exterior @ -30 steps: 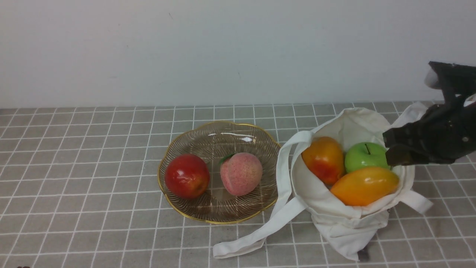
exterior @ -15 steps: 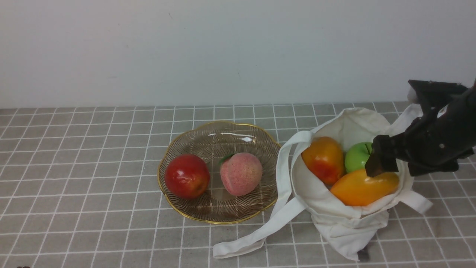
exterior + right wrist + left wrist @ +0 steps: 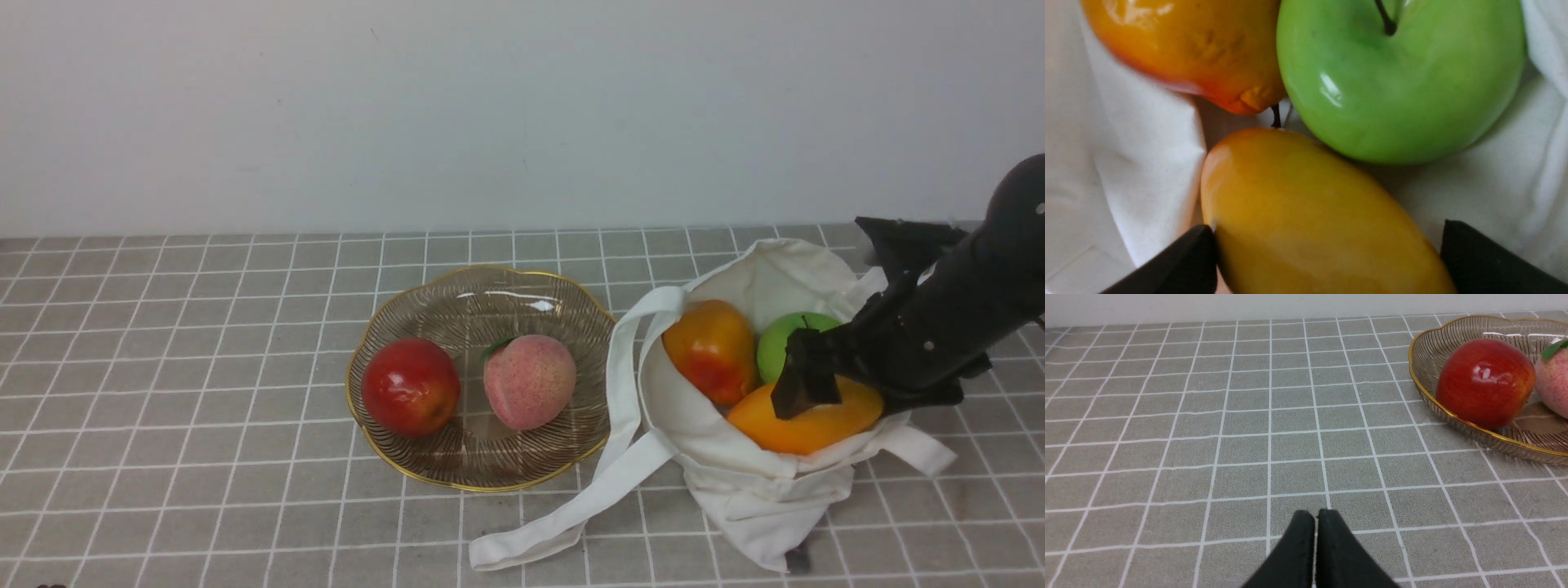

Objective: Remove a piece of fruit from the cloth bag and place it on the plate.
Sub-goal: Use the right arm to grab a mango from the bag

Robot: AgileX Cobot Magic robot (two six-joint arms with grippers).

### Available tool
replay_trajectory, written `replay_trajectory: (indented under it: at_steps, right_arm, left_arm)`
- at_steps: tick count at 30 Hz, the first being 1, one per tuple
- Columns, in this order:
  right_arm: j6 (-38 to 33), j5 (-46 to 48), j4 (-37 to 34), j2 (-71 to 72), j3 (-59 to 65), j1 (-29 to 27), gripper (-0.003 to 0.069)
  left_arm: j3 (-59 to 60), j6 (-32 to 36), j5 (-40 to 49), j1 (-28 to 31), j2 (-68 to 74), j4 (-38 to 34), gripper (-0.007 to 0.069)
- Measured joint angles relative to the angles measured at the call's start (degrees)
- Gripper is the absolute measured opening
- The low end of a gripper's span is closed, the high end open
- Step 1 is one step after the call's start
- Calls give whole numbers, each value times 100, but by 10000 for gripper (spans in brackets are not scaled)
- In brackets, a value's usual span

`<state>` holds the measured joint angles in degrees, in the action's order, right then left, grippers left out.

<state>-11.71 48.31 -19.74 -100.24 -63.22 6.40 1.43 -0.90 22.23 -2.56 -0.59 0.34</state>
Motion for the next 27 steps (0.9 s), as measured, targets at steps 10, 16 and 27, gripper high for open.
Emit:
replay_trajectory:
  at_steps: [10, 16, 27]
  right_arm:
    - [-66, 384, -13, -5, -180, 0, 600]
    - [-66, 968, 12, -5, -516, 0, 584]
    - [260, 1998, 874, 511, -1019, 0, 573]
  left_arm:
    - [0, 0, 0, 0, 0, 0, -8]
    - [0, 0, 0, 0, 0, 0, -8]
    - [0, 0, 0, 0, 0, 0, -8]
